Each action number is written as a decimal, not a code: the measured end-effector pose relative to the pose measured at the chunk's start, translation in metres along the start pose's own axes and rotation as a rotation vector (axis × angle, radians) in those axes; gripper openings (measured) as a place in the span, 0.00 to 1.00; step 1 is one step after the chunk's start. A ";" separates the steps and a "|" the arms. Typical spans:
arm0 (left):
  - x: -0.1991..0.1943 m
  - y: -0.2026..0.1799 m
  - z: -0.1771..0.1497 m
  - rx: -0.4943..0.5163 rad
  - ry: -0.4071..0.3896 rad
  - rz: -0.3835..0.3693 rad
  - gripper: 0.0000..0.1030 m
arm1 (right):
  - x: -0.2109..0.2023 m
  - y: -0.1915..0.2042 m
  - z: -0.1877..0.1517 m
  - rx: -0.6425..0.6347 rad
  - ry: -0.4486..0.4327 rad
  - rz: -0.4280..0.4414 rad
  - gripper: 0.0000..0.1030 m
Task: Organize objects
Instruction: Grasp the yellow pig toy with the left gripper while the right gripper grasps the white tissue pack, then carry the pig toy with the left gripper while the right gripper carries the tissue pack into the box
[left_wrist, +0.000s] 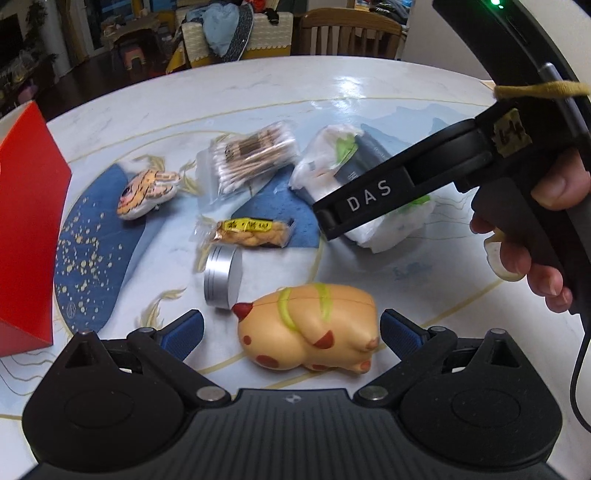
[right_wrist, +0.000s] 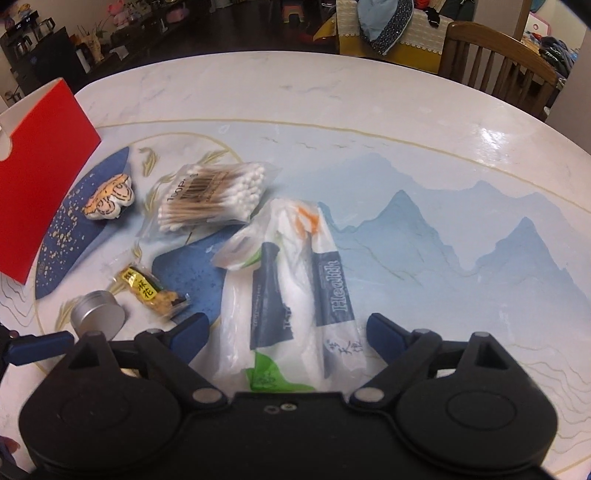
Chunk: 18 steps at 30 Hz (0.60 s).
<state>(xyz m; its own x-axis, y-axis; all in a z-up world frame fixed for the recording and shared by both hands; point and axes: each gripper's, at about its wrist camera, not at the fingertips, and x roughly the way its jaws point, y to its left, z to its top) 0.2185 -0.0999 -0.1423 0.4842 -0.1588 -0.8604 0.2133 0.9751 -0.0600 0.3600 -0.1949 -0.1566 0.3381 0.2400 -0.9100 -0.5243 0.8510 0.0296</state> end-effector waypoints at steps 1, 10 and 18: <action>0.000 0.001 0.000 -0.006 0.001 0.002 0.98 | 0.000 0.001 0.000 -0.005 -0.005 -0.003 0.89; -0.003 -0.003 -0.002 -0.004 -0.002 -0.033 0.74 | 0.000 0.005 -0.001 -0.042 -0.025 -0.039 0.76; -0.008 -0.004 -0.005 -0.033 0.011 -0.044 0.72 | -0.007 0.002 -0.006 -0.012 -0.048 -0.054 0.45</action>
<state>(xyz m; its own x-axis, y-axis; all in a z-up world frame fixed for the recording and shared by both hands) 0.2093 -0.1018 -0.1381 0.4658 -0.2006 -0.8618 0.2063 0.9717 -0.1147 0.3516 -0.1973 -0.1526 0.4034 0.2163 -0.8891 -0.5138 0.8575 -0.0245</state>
